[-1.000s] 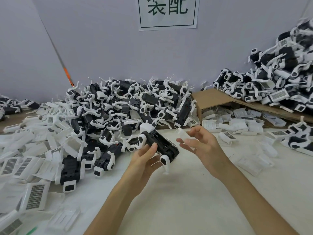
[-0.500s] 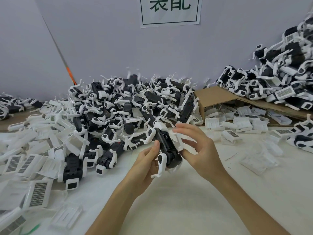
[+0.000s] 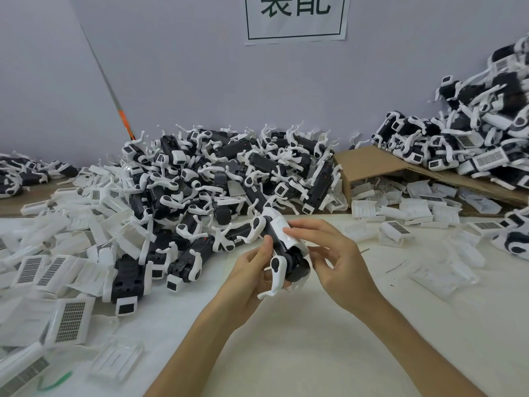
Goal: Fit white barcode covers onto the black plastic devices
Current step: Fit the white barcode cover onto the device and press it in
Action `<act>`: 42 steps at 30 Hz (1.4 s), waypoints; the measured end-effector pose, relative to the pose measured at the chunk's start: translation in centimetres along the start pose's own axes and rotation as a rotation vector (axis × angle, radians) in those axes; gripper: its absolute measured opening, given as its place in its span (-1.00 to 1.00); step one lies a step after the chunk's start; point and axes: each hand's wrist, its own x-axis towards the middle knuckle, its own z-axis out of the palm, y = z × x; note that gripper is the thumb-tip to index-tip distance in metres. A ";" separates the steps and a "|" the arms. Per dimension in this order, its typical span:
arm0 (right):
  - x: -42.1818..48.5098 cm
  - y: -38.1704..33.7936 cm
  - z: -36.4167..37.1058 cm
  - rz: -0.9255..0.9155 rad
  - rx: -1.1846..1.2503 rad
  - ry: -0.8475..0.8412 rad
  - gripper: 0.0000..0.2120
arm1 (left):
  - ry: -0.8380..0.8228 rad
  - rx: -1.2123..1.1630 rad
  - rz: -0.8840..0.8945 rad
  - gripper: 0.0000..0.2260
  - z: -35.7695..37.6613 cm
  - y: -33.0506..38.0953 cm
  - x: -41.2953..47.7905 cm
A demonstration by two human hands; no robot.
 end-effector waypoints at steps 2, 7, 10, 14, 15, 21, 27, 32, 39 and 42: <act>-0.1 0.0 0.0 0.030 0.018 -0.025 -0.33 | 0.026 0.011 -0.015 -0.38 -0.1 0.0 0.0; -0.2 -0.2 0.2 0.162 0.062 -0.113 -0.25 | 0.075 0.000 -0.014 -0.45 0.0 0.1 0.1; -0.2 -0.7 0.2 0.227 0.090 -0.195 -0.20 | 0.136 -0.022 0.025 -0.41 -0.1 -0.1 0.3; -0.3 -1.2 0.5 0.260 0.045 -0.267 -0.13 | 0.180 0.038 0.059 -0.53 -0.3 -0.1 0.2; -0.3 -1.2 0.6 0.255 0.024 -0.277 -0.12 | 0.188 0.047 0.064 -0.56 -0.3 -0.1 0.2; -0.7 -0.9 1.0 0.223 -0.044 -0.291 -0.18 | 0.214 0.055 0.094 -0.65 -0.3 -0.4 0.3; -0.6 -1.4 1.8 0.244 0.068 -0.220 -0.50 | 0.199 0.043 0.089 -0.48 -0.3 -0.6 0.5; -0.9 -1.5 3.1 0.177 0.116 -0.250 -0.47 | 0.150 -0.017 0.113 -0.55 -0.5 -0.2 0.2; -0.7 -0.9 1.8 0.246 0.043 0.067 -0.60 | 0.011 -0.162 0.187 -0.56 -0.9 0.4 0.3; -0.9 -0.7 2.2 0.298 -0.033 -0.033 -0.53 | -0.065 -0.134 0.208 -0.53 -0.9 0.3 0.2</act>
